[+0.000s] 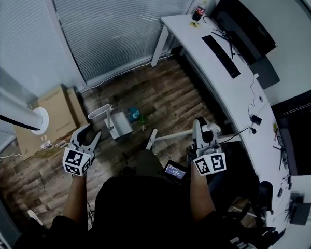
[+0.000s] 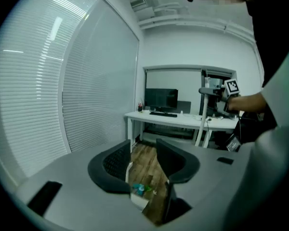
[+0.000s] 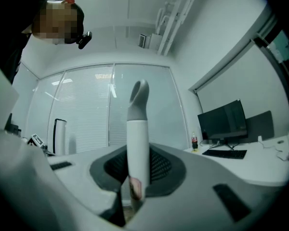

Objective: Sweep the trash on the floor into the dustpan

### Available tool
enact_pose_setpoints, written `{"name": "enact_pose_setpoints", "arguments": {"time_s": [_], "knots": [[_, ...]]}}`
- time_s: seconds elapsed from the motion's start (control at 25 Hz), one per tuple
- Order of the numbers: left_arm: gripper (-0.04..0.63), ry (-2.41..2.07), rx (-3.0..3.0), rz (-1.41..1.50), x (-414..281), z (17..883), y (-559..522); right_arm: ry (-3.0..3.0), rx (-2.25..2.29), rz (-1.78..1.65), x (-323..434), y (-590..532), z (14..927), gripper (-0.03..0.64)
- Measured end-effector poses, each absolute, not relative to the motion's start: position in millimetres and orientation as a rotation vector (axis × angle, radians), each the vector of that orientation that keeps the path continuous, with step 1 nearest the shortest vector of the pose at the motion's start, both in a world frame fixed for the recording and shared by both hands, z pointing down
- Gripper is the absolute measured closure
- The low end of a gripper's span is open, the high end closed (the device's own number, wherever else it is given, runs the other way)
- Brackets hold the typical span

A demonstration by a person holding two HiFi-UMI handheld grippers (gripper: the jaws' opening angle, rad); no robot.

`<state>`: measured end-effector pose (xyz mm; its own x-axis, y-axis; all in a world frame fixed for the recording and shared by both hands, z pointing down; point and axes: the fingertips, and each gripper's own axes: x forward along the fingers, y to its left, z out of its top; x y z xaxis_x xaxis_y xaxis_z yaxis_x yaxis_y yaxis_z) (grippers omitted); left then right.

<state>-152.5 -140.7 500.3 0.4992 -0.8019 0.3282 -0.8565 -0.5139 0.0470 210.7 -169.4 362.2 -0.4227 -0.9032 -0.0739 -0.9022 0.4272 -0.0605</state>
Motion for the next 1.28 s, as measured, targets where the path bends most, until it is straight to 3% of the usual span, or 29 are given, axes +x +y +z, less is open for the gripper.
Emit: {"name": "enact_pose_setpoints", "arguments": {"time_s": [0.36, 0.68, 1.28], "knots": [[0.397, -1.287, 2.495, 0.948, -149.3, 548.5, -195.2, 2.694, -1.494, -0.109, 216.9, -245.5, 381.6, 0.558], [0.369, -1.094, 2.308, 1.381, -155.7, 600.3, -221.9, 2.962, -1.113, -0.127, 203.0, -312.4, 396.6, 0.558], [0.392, -0.85, 2.003, 1.651, -167.1, 669.9, -231.8, 3.223, -0.956, 0.082, 204.4, -432.0, 458.9, 0.562]]}}
